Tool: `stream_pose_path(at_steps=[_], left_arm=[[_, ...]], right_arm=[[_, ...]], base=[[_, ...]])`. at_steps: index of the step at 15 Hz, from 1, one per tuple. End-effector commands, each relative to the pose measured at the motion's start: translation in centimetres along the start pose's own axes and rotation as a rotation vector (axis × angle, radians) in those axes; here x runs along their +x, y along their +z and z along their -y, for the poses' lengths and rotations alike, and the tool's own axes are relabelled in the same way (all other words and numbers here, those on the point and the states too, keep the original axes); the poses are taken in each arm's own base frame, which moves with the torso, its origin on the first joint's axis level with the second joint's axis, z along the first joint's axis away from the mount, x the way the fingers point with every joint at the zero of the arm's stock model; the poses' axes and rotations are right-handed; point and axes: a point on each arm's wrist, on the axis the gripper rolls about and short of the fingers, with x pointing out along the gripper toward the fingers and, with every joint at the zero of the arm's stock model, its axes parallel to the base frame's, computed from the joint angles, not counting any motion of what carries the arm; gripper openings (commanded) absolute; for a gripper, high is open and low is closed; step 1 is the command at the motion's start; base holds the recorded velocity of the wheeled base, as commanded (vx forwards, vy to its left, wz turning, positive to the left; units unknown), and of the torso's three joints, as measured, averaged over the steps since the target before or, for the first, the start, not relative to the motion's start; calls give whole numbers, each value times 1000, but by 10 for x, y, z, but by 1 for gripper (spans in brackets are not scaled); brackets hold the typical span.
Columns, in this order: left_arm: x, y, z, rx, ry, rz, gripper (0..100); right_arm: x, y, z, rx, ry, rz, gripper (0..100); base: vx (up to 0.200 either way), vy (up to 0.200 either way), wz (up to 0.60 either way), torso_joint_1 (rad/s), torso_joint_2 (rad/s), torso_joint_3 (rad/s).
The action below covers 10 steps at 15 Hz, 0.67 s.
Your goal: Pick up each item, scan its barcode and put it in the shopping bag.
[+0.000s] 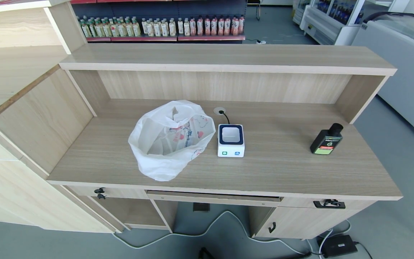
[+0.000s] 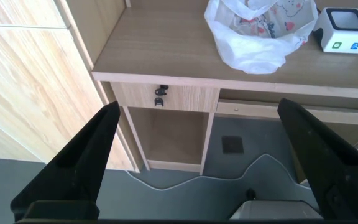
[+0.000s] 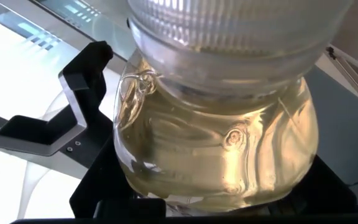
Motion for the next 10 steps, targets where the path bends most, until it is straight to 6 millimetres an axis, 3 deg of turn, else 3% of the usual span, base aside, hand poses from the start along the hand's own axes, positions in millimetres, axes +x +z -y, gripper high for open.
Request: stream_pose_path(at_steps=[1,7,10], left_arm=[[0,0,0,0,1,1,100],[0,0,0,0,1,1,100],[0,0,0,0,1,1,100]], right_arm=[[0,0,2,4,-3,1,0],[-2,-1,9,4,-43,34,0],[-17,-8,41,-92,-230,132,0]], base=[[0,0,0,0,0,0],[0,0,0,0,0,0],[0,0,0,0,0,0]])
